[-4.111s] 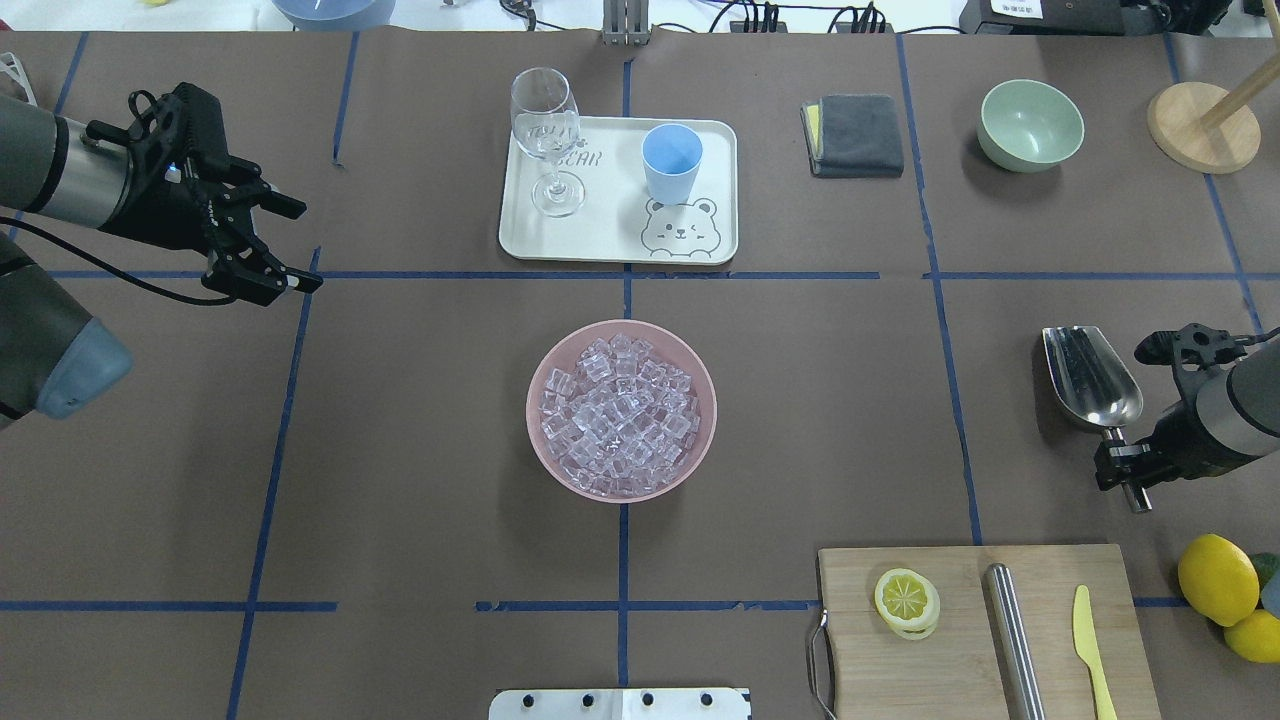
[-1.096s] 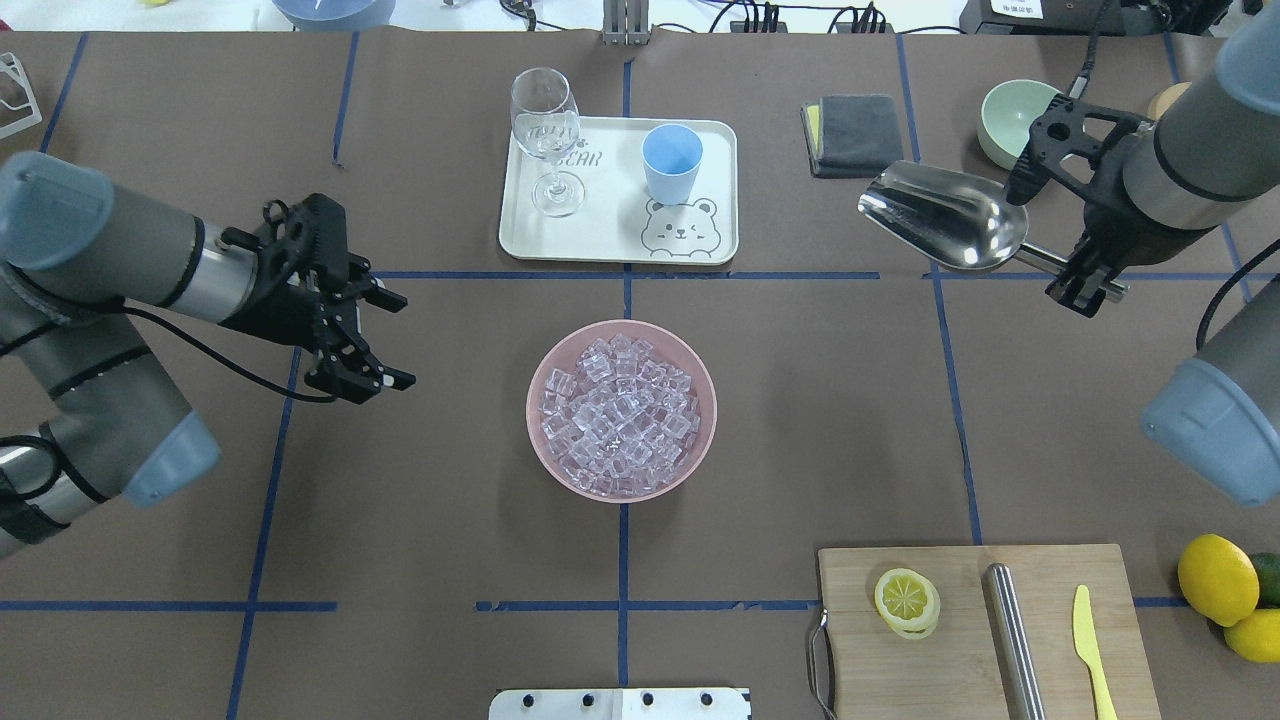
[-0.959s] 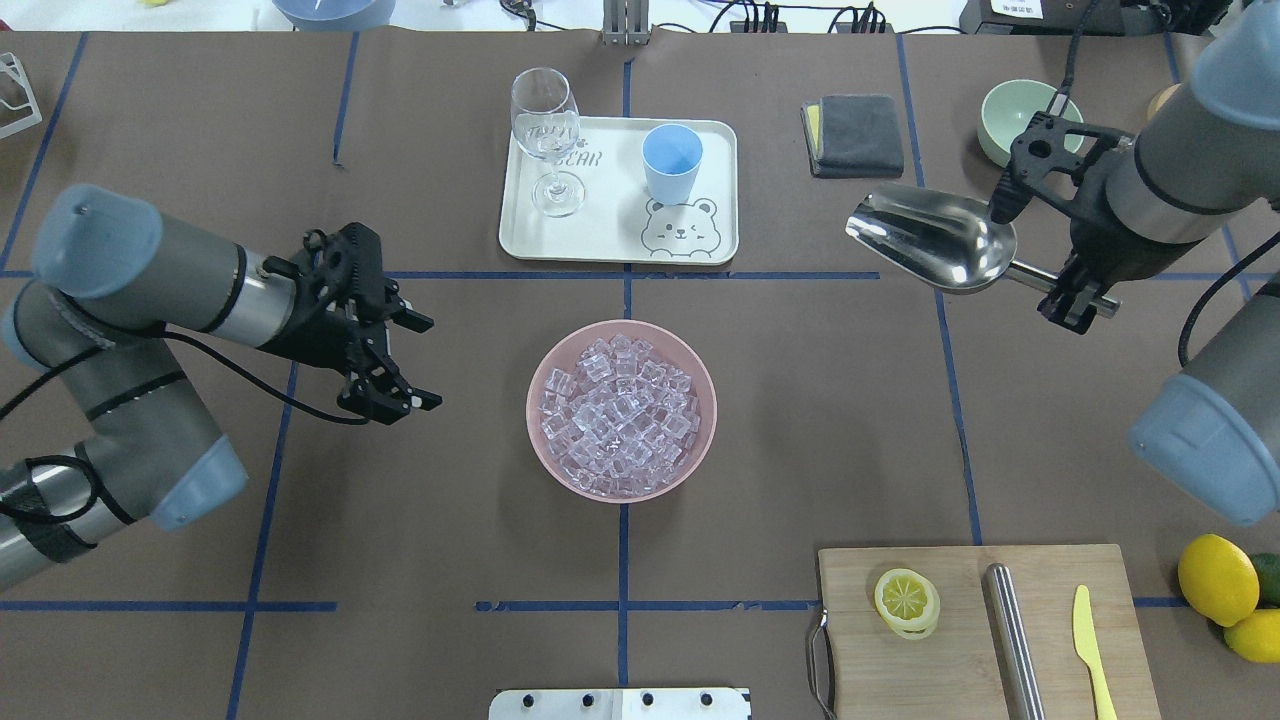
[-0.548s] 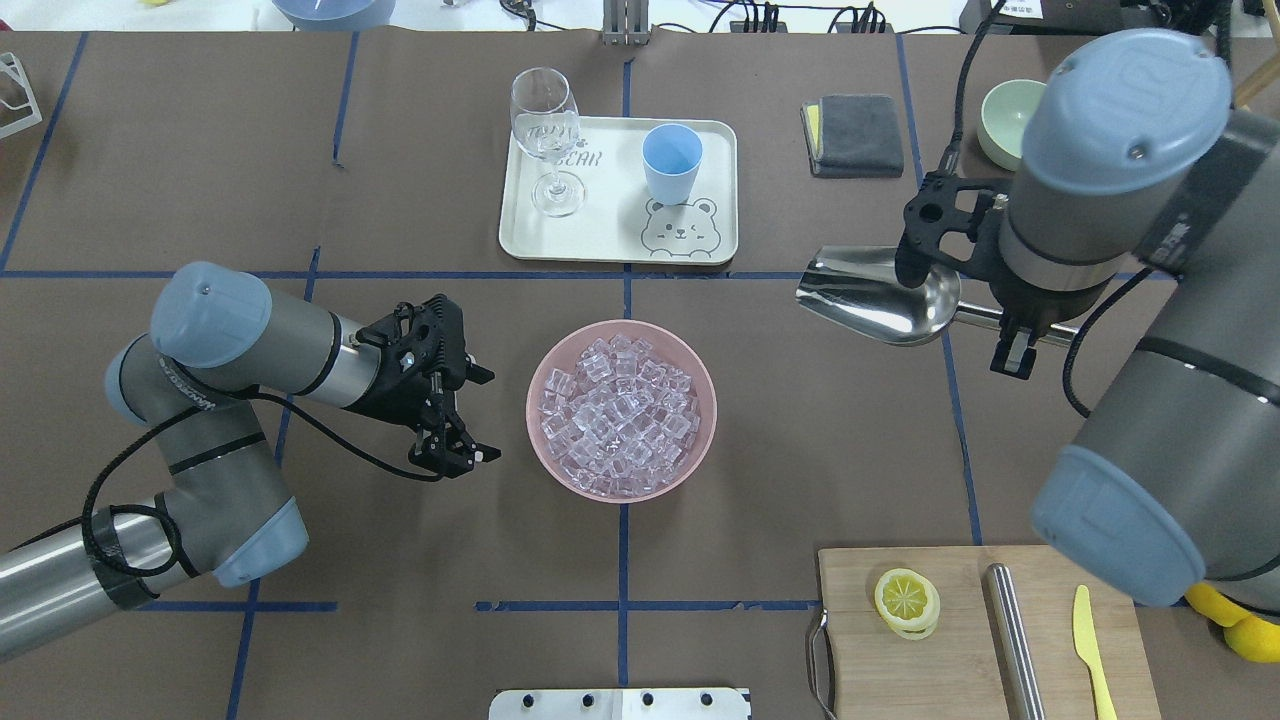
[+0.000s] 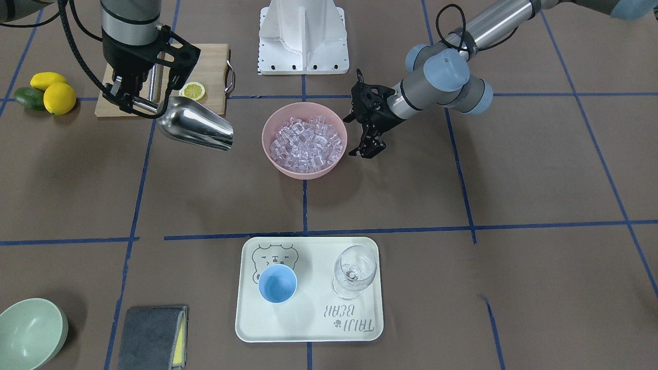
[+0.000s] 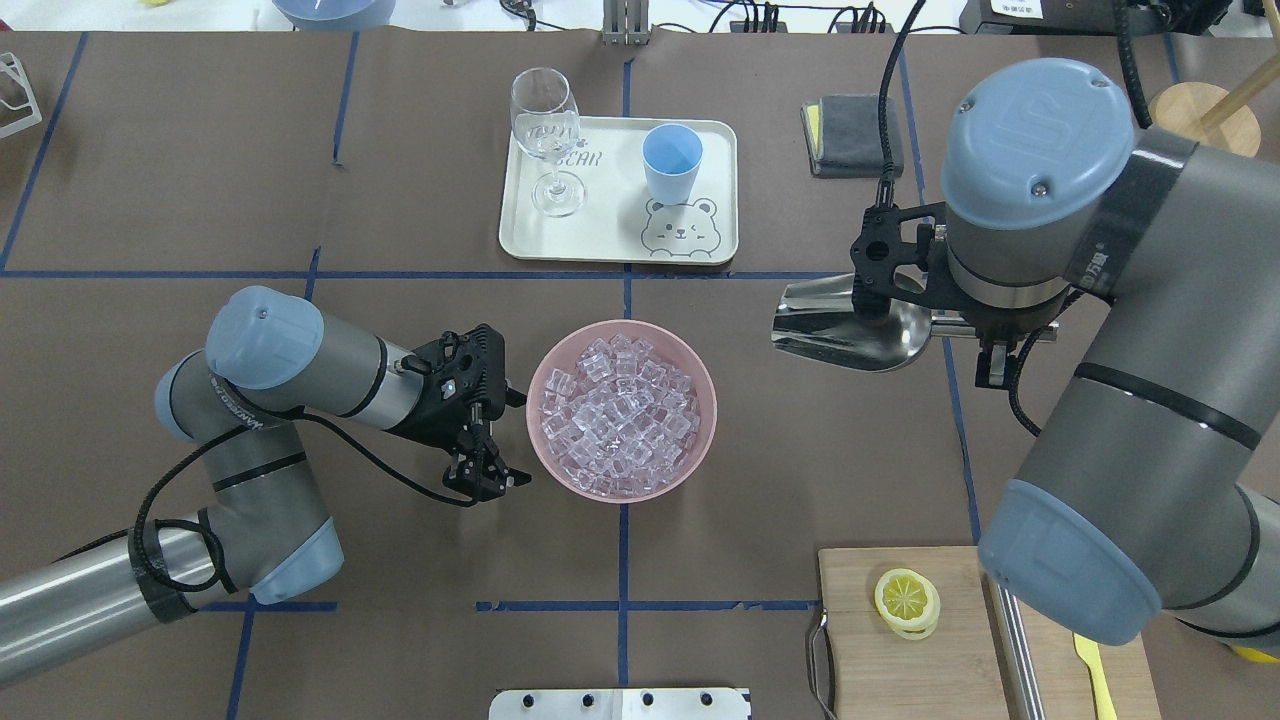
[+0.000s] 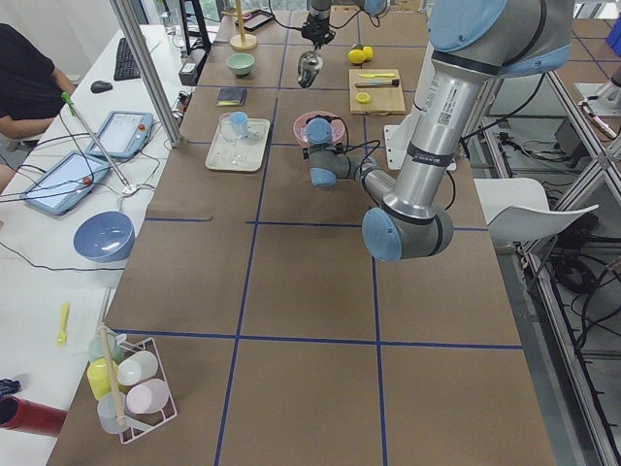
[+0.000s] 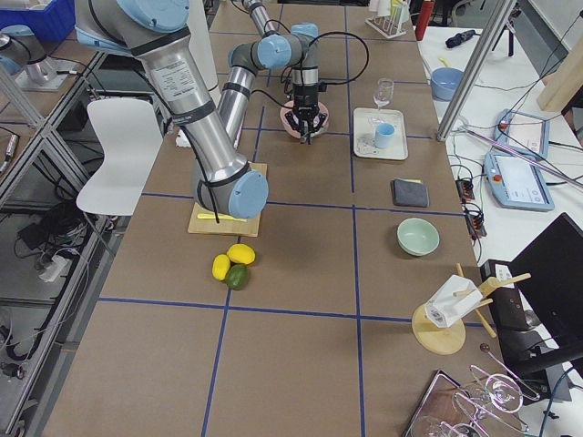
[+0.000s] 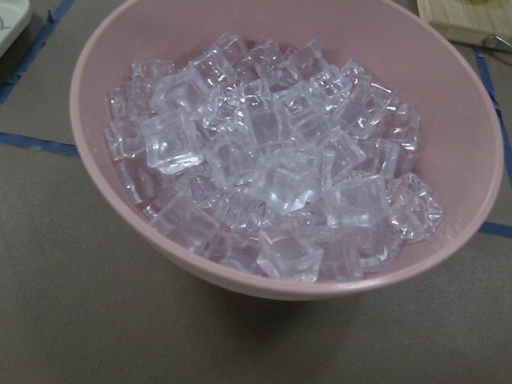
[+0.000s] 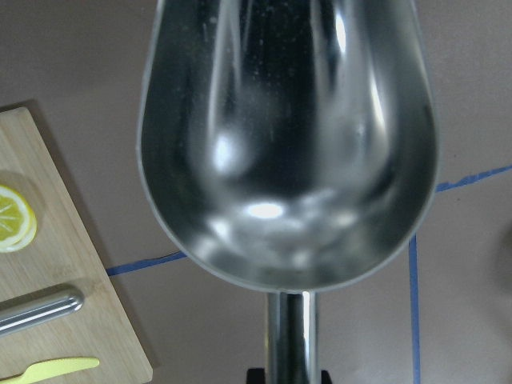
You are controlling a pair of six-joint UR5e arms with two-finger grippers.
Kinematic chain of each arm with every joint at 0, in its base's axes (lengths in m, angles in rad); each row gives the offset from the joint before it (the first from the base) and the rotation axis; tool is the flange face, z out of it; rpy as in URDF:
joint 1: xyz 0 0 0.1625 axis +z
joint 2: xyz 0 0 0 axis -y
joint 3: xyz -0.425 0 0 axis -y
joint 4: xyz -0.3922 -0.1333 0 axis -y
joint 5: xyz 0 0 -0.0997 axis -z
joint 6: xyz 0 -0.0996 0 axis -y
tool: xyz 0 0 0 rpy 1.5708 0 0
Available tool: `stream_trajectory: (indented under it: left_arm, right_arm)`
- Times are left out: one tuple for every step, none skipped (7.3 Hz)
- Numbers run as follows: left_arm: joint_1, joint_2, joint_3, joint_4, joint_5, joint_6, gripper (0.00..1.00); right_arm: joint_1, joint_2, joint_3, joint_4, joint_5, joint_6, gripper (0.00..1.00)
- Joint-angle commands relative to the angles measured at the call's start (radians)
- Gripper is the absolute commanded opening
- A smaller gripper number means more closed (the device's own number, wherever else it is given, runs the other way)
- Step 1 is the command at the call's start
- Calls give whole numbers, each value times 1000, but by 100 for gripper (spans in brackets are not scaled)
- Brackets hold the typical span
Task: Put ice in cup with scoop
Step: 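Carry the scoop toward the pink bowl while the left gripper moves beside the bowl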
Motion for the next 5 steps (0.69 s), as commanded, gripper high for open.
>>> stream_trajectory:
  left_arm:
    - [5,-13,9,1,14,1,99]
    - [5,-15,9,1,33,-3,99]
    - [5,-16,9,3,34,-6,99]
    - [6,-16,10,4,34,-6,99]
    - [6,-16,9,3,34,-6,99]
  right_arm:
    - [-5,9,-18,-2,-3,-89,0]
    - [-11,31,-34,-2,-3,-89,0]
    - [-24,34,-38,-2,-8,-89,0]
    - [-58,34,-42,-3,-47,-89,0]
    - [-89,54,-48,-43,-89,-89,0]
